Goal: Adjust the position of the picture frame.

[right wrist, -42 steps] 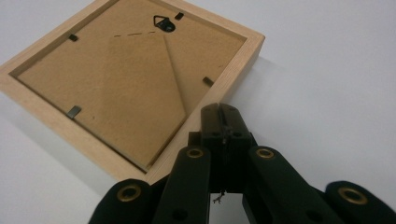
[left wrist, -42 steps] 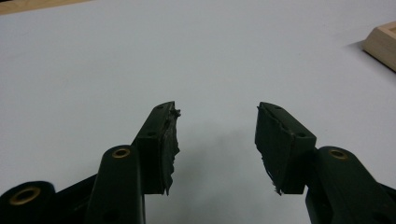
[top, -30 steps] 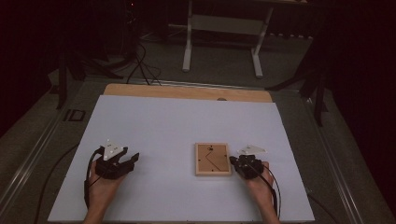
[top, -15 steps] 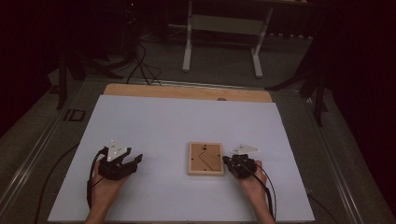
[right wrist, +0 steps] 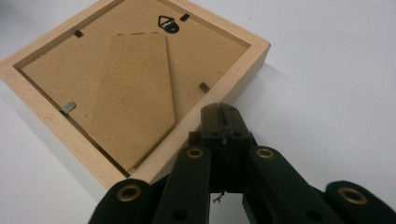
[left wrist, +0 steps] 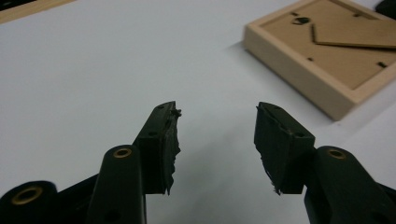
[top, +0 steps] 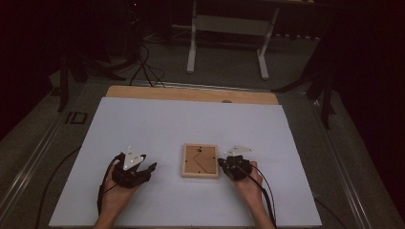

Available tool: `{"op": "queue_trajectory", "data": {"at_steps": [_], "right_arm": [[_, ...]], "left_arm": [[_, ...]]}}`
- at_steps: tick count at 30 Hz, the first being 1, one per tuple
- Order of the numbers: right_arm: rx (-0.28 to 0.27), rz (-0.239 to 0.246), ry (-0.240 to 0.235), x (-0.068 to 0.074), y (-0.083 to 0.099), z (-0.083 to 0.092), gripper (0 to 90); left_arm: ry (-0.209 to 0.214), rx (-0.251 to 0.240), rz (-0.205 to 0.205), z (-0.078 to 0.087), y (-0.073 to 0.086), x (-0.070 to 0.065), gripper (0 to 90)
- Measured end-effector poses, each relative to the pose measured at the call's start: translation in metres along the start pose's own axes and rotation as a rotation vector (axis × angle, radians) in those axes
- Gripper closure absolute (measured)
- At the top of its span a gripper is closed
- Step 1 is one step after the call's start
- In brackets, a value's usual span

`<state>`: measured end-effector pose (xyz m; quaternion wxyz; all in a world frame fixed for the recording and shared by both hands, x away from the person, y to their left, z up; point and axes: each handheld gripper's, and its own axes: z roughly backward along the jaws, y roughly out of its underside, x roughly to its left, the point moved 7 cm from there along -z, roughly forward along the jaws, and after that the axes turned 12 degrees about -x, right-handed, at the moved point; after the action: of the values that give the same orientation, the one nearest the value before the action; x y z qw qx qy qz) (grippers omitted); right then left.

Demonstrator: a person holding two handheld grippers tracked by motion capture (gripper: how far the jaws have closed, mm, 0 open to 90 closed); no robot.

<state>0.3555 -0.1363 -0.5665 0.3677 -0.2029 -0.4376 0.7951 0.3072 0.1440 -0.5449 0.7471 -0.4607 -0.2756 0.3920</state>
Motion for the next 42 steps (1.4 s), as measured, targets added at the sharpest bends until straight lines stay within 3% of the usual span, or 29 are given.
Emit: {"op": "queue_trajectory", "data": {"at_steps": [4,5,11,14,23,27,28,30,36,42], "right_arm": [[-0.001,-0.001,-0.004,0.002,-0.002,-0.003,89.8],[-0.001,0.001,-0.009,0.004,-0.003,-0.006,89.8],[-0.003,0.001,-0.019,0.008,-0.006,-0.011,89.8],[-0.002,0.006,-0.027,0.011,-0.008,-0.013,88.8],[-0.001,0.012,-0.025,0.010,-0.009,-0.013,84.6],[-0.002,0.014,-0.024,0.010,-0.009,-0.012,83.3],[0.000,0.012,-0.023,0.010,-0.009,-0.012,82.0],[0.002,0.014,-0.019,0.010,-0.008,-0.011,81.1],[0.001,0.022,-0.010,0.010,-0.008,-0.011,79.9],[0.004,0.022,-0.015,0.010,-0.008,-0.013,85.1]], "left_arm": [[0.014,-0.001,-0.005,-0.002,-0.001,-0.004,52.0],[0.058,-0.002,-0.015,-0.005,-0.001,-0.016,54.1],[0.123,-0.014,-0.040,-0.009,-0.004,-0.033,60.2],[0.177,-0.016,-0.090,-0.014,-0.006,-0.053,65.3],[0.266,0.016,-0.210,-0.030,-0.001,-0.090,88.1],[0.279,0.037,-0.247,-0.035,0.002,-0.099,89.4],[0.279,0.052,-0.287,-0.039,0.005,-0.105,89.4],[0.279,0.063,-0.308,-0.044,0.006,-0.109,89.4],[0.267,0.069,-0.316,-0.055,0.005,-0.117,89.5],[0.252,0.074,-0.312,-0.062,0.004,-0.115,89.5]]}}
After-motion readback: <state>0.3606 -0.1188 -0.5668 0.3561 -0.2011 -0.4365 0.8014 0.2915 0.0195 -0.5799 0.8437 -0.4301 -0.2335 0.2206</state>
